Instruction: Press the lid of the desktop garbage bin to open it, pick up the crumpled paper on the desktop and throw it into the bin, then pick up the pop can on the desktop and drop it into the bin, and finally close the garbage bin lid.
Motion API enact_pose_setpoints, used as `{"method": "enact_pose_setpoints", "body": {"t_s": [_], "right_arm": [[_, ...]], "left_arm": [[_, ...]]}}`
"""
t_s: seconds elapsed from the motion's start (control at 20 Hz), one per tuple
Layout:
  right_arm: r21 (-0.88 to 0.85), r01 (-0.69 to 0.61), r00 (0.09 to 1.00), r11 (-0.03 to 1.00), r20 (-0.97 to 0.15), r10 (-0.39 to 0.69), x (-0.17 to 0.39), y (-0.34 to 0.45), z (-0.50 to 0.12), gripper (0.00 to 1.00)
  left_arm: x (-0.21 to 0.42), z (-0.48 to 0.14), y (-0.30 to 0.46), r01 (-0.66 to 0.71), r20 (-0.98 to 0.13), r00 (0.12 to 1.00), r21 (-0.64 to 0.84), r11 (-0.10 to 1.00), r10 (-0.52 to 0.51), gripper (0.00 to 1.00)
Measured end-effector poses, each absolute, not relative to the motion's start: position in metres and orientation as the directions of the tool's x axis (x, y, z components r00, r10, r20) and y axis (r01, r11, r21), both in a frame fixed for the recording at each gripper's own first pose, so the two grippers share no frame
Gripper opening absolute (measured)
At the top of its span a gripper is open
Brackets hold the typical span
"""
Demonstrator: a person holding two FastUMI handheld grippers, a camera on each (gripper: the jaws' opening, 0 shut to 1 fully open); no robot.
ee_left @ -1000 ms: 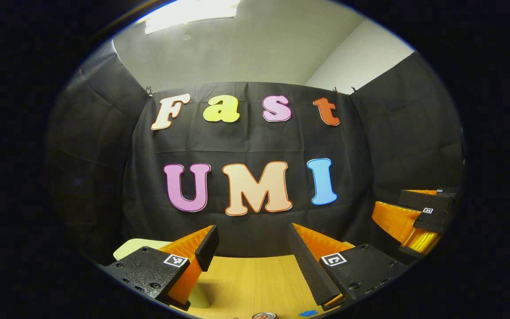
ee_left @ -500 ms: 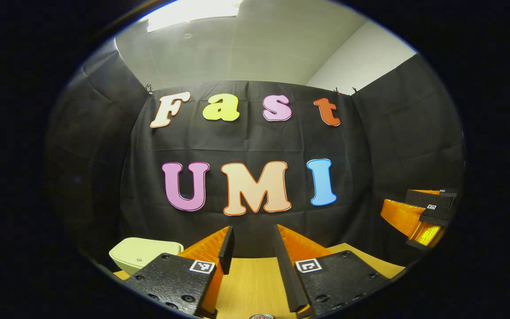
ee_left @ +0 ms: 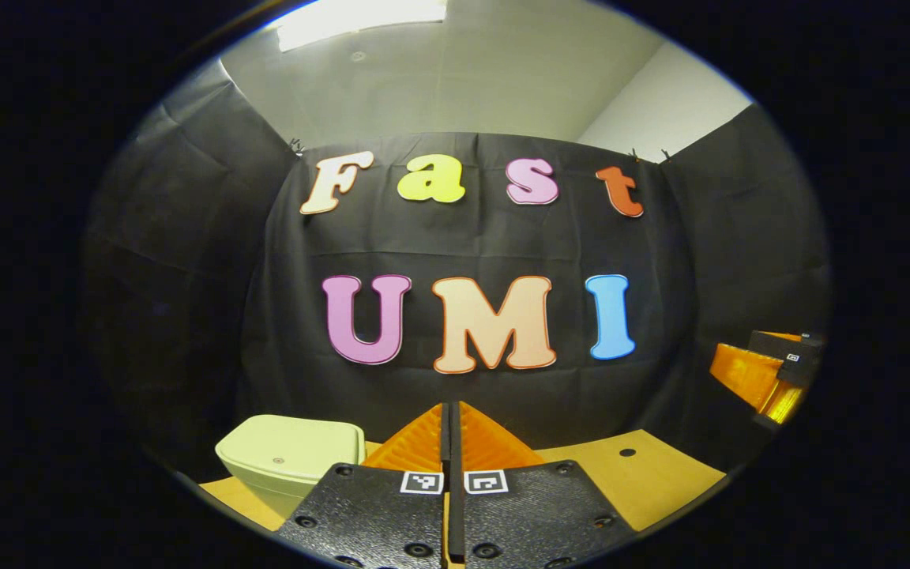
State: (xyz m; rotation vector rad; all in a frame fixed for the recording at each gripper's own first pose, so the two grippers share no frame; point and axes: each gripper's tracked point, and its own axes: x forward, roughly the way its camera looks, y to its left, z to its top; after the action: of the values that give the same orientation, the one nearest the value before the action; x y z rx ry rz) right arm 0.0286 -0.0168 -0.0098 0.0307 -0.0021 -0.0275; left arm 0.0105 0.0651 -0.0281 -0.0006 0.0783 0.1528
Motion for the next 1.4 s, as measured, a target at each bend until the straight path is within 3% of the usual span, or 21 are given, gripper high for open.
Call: {"method": "enact_pose_setpoints", "body": {"t_s": [0.7, 1.3, 1.4], "right_arm": [[0.028, -0.017, 0.999, 0.999, -0.047, 0.018, 0.054, 0.050, -0.038, 0.97], [0.004, -0.021, 0.995, 1.000, -0.102, 0.022, 0.061, 0.097, -0.063, 0.98], [-0.004, -0.018, 0.995, 1.000, -0.100, 0.018, 0.061, 0.099, -0.062, 0.97]], "left_arm": [[-0.001, -0.081, 0.201, -0.347, -0.182, 0.917, 0.069, 0.935, 0.354, 0.00], [-0.016, -0.164, 0.251, -0.345, -0.354, 0.868, 0.074, 0.936, 0.348, 0.00], [-0.013, -0.160, 0.250, -0.329, -0.328, 0.881, 0.090, 0.940, 0.340, 0.00]]}}
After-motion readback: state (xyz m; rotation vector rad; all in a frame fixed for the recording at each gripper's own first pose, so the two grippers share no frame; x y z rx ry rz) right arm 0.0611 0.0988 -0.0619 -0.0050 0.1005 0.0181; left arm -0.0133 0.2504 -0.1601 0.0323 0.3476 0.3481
